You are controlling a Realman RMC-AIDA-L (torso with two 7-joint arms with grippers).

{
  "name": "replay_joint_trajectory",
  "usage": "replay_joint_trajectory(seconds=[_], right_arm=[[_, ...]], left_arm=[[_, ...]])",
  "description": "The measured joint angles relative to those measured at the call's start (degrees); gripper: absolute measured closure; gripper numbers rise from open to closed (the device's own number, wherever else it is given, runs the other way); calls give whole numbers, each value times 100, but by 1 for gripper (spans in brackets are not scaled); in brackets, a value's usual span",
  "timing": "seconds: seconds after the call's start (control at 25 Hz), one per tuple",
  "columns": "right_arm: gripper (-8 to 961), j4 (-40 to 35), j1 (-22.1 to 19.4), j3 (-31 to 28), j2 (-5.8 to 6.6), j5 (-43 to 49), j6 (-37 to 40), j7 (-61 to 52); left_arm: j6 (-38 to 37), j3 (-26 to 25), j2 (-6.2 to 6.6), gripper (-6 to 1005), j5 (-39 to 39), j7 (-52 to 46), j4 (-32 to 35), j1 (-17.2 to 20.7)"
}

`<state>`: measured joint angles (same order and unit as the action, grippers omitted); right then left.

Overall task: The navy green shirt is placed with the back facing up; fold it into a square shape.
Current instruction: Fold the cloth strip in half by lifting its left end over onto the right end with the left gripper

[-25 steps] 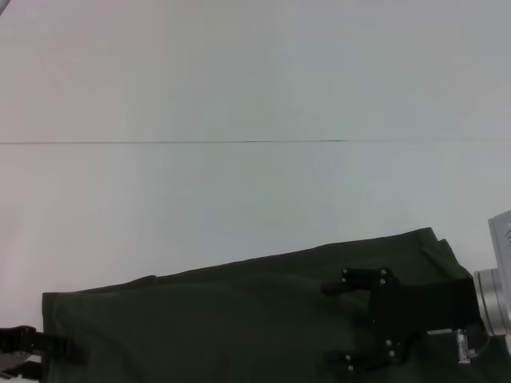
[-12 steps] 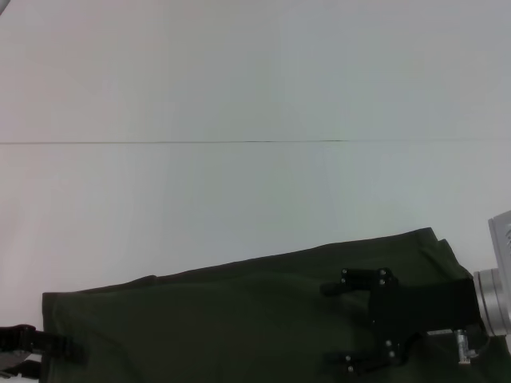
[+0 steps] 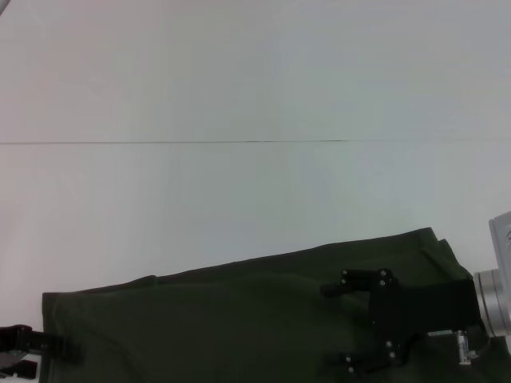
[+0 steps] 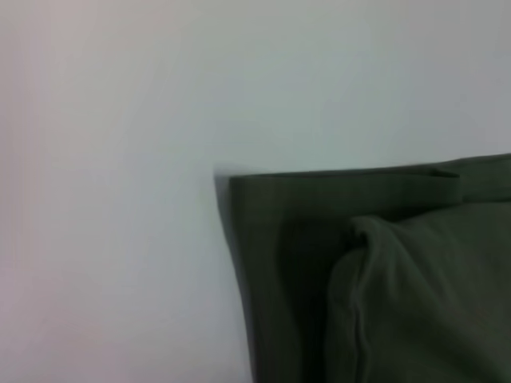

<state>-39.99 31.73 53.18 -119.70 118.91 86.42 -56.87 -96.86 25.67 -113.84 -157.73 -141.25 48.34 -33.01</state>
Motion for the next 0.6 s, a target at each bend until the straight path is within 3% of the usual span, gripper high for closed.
replay_joint_trajectory(seconds=[0.6], right_arm=[[28, 0, -1, 0, 0, 0, -3, 0]], left_arm=[[-21, 7, -22, 53, 24, 19, -93, -33]])
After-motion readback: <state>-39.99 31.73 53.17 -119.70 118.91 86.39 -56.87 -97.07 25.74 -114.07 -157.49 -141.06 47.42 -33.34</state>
